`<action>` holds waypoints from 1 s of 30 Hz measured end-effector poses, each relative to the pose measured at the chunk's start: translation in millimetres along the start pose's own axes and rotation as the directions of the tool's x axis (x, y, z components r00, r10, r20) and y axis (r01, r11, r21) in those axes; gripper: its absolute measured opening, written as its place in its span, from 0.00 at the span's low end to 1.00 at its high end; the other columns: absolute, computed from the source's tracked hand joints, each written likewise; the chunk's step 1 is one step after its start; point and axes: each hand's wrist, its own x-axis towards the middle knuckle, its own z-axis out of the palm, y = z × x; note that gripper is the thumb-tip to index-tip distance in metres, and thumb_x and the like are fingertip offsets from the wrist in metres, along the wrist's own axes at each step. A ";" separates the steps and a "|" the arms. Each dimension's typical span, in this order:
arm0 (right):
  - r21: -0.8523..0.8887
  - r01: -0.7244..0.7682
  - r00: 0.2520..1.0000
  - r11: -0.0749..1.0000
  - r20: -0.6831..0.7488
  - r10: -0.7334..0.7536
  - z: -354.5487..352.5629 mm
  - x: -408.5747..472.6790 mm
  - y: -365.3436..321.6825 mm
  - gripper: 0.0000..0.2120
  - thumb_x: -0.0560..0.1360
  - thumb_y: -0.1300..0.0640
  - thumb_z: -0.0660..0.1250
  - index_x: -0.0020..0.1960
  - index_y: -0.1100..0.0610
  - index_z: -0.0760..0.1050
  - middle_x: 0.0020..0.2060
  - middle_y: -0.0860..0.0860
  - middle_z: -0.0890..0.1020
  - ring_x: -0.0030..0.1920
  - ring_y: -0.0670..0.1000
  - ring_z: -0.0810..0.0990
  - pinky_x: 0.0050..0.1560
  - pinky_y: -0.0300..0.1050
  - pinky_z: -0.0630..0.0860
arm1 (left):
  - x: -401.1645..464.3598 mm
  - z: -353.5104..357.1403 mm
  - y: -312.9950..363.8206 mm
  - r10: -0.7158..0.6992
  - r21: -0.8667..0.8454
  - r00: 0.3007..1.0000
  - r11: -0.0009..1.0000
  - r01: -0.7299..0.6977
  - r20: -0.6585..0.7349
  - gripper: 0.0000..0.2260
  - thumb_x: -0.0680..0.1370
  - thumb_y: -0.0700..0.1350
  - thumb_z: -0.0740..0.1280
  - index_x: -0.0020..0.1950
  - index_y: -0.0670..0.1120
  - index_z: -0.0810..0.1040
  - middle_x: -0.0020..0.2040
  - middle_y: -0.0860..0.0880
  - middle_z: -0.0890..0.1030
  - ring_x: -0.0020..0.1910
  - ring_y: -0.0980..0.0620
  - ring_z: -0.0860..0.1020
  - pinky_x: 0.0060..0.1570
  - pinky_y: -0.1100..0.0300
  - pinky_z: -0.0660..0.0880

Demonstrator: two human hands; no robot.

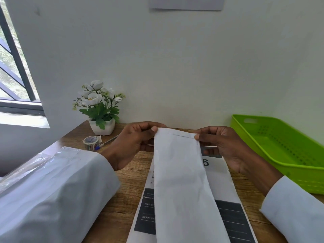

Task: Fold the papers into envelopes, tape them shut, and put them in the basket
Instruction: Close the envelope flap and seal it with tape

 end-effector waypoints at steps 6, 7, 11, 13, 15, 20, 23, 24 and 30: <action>0.148 -0.072 0.997 0.986 0.038 0.067 8.9 3.8 13.4 0.12 0.71 0.65 0.73 0.54 0.63 0.82 0.40 0.56 0.84 0.36 0.50 0.81 0.35 0.41 0.80 | -2.1 3.8 -1.4 0.120 0.048 0.979 0.990 -0.130 0.166 0.19 0.73 0.38 0.69 0.63 0.48 0.76 0.57 0.40 0.81 0.50 0.47 0.81 0.42 0.55 0.81; 0.158 -0.090 0.995 0.983 0.057 0.082 11.4 3.8 14.9 0.13 0.71 0.65 0.74 0.55 0.63 0.82 0.43 0.58 0.84 0.38 0.52 0.81 0.37 0.42 0.81 | -1.8 5.4 -3.0 0.145 0.095 0.974 0.982 -0.163 0.173 0.19 0.73 0.38 0.70 0.63 0.49 0.76 0.58 0.40 0.81 0.52 0.47 0.81 0.45 0.55 0.81; 0.132 -0.156 0.981 0.979 0.137 0.138 20.0 -0.7 18.3 0.10 0.70 0.66 0.74 0.51 0.59 0.82 0.40 0.55 0.85 0.35 0.50 0.81 0.36 0.42 0.80 | -1.7 7.5 -3.1 0.241 0.108 0.964 0.961 -0.253 0.114 0.10 0.71 0.38 0.70 0.51 0.38 0.79 0.52 0.42 0.82 0.50 0.49 0.80 0.49 0.58 0.79; 0.084 -0.151 0.977 0.985 0.166 0.136 19.3 -2.0 16.5 0.09 0.71 0.67 0.73 0.51 0.60 0.81 0.40 0.56 0.85 0.35 0.50 0.81 0.35 0.41 0.80 | -1.2 6.2 -2.7 0.252 0.115 0.964 0.958 -0.261 0.090 0.10 0.71 0.39 0.69 0.49 0.35 0.79 0.48 0.40 0.82 0.47 0.48 0.80 0.49 0.57 0.79; 0.024 -0.129 0.979 0.991 0.164 0.124 16.7 -4.4 10.0 0.06 0.74 0.66 0.70 0.51 0.63 0.82 0.40 0.56 0.85 0.36 0.52 0.81 0.34 0.40 0.78 | -0.2 4.7 -1.4 0.249 0.122 0.967 0.960 -0.253 0.049 0.09 0.71 0.40 0.69 0.49 0.37 0.80 0.44 0.43 0.83 0.44 0.50 0.81 0.44 0.59 0.79; 0.277 -0.135 0.985 0.951 0.142 0.098 5.3 1.8 -4.2 0.18 0.72 0.52 0.72 0.55 0.64 0.80 0.51 0.64 0.84 0.45 0.58 0.82 0.47 0.48 0.79 | 7.5 -11.4 -4.4 0.144 0.156 0.973 0.981 -0.116 -0.178 0.03 0.74 0.39 0.71 0.46 0.40 0.82 0.38 0.47 0.84 0.35 0.54 0.80 0.34 0.63 0.76; 0.327 -0.169 0.983 0.930 0.130 0.133 -5.9 5.5 -11.2 0.19 0.74 0.45 0.68 0.53 0.60 0.79 0.50 0.61 0.86 0.45 0.55 0.86 0.50 0.48 0.81 | 11.2 -27.4 -11.5 0.037 0.118 0.939 0.993 0.004 -0.341 0.02 0.75 0.40 0.71 0.42 0.43 0.83 0.36 0.47 0.84 0.34 0.51 0.79 0.36 0.59 0.77; 0.336 -0.178 0.982 0.925 0.119 0.146 -10.8 7.2 -8.5 0.20 0.74 0.44 0.67 0.53 0.60 0.79 0.50 0.61 0.86 0.47 0.55 0.85 0.54 0.50 0.80 | 12.9 -31.7 -14.6 -0.001 0.098 0.920 0.994 0.042 -0.391 0.03 0.75 0.41 0.71 0.42 0.43 0.82 0.36 0.47 0.84 0.35 0.49 0.79 0.38 0.56 0.78; 0.204 -0.161 0.987 0.966 0.045 0.155 -19.1 11.5 14.1 0.23 0.68 0.53 0.74 0.59 0.63 0.81 0.54 0.60 0.85 0.49 0.56 0.84 0.48 0.48 0.81 | 20.2 -45.6 -27.6 -0.111 0.028 0.816 0.988 0.154 -0.567 0.06 0.76 0.40 0.70 0.39 0.44 0.81 0.44 0.42 0.83 0.43 0.43 0.79 0.48 0.45 0.80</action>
